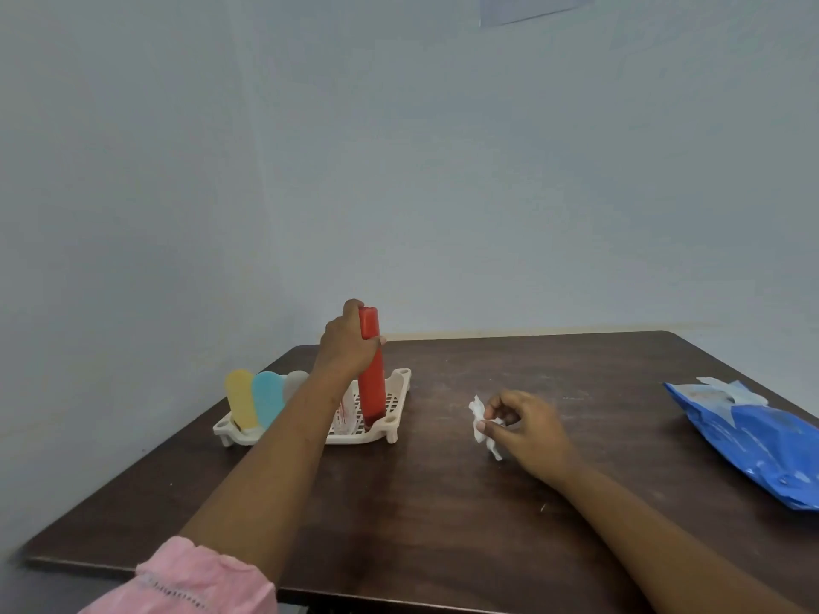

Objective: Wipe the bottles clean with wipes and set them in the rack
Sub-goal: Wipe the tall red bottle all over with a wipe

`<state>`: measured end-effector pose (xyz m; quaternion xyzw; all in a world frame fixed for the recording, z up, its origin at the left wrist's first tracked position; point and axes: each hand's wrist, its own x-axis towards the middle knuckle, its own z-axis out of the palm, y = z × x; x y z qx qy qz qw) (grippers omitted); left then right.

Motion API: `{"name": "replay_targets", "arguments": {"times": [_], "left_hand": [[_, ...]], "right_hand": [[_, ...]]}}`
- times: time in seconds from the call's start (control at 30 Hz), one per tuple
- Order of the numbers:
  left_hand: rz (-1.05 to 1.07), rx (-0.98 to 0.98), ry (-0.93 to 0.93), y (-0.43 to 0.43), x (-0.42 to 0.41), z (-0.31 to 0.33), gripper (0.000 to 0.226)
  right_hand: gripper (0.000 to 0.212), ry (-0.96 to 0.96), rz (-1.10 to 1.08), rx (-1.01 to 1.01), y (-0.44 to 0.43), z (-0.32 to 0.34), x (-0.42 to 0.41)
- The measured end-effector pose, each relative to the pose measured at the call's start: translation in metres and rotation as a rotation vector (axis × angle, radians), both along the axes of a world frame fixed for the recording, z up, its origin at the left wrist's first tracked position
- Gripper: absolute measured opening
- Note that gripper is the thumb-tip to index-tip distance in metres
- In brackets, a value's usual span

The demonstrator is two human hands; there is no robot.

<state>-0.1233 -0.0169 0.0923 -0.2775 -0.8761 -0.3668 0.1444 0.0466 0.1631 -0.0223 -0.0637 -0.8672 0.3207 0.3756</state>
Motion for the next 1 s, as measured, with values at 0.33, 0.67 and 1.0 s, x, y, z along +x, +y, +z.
{"name": "replay_targets", "arguments": {"times": [0.33,0.67,1.0], "left_hand": [[0.090,-0.091,0.113,-0.009,0.004,0.007,0.063],[0.099,-0.019,0.137,-0.015,0.002,0.018,0.056],[0.239,0.560,0.128,-0.057,0.013,0.015,0.007]], "right_hand": [[0.020,-0.021,0.033,-0.005,-0.002,-0.001,-0.002],[0.022,-0.027,0.005,0.053,-0.001,-0.001,0.000],[0.027,0.012,-0.025,0.082,-0.002,0.002,0.004]]}}
